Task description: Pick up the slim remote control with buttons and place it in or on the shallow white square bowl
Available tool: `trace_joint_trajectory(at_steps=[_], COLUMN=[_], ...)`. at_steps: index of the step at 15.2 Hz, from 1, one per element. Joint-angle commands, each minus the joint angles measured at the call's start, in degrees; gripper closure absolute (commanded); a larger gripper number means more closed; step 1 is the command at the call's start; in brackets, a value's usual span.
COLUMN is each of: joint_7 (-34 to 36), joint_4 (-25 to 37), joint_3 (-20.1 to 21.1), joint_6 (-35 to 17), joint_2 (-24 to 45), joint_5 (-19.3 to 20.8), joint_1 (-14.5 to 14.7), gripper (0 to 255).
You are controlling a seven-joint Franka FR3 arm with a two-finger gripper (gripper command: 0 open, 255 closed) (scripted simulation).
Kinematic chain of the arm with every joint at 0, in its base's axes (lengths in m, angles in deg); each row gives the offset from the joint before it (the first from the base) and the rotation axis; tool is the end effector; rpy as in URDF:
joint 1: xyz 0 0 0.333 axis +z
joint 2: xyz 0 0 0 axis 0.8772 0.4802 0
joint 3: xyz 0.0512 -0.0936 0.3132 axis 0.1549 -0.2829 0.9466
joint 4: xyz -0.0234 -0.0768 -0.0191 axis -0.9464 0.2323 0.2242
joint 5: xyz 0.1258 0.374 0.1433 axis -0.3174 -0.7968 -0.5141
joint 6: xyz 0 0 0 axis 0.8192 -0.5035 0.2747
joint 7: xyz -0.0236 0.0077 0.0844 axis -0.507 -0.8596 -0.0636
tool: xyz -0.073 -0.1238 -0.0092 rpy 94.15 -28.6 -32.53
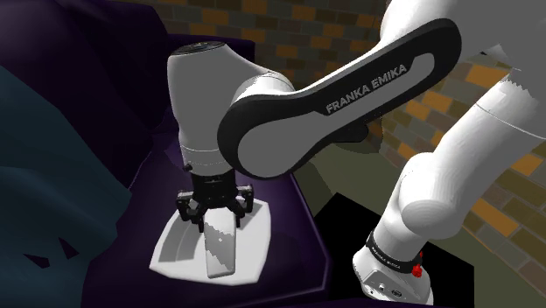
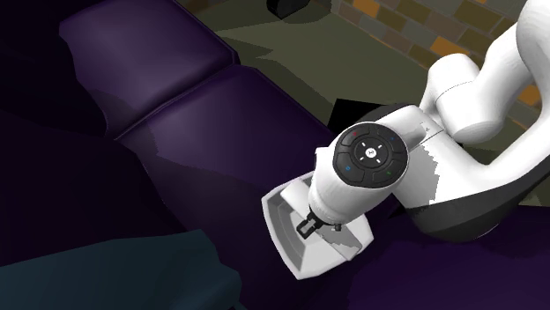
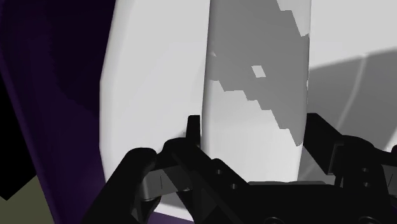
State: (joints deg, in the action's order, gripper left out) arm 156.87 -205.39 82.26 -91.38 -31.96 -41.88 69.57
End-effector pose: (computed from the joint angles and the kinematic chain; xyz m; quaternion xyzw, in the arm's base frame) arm 0.3315 0.3636 0.3679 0.9445 -0.3274 -0.0021 0.0270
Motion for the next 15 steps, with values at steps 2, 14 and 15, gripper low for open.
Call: trace_joint_trajectory(at_steps=[2,14,15], joint_7=[0.57,0.57,0.57], joint_4=[-1.24,-1.21,-1.24], joint_3=[0.52,0.52,0.52], joint_6=[-2.39,-2.38,-2.39], joint_2=[1.27,1.29,1.27], joint_5=[0.59,0.60,0.59], joint_1=[-0.14,-0.16,-0.15], gripper=[255,0,0])
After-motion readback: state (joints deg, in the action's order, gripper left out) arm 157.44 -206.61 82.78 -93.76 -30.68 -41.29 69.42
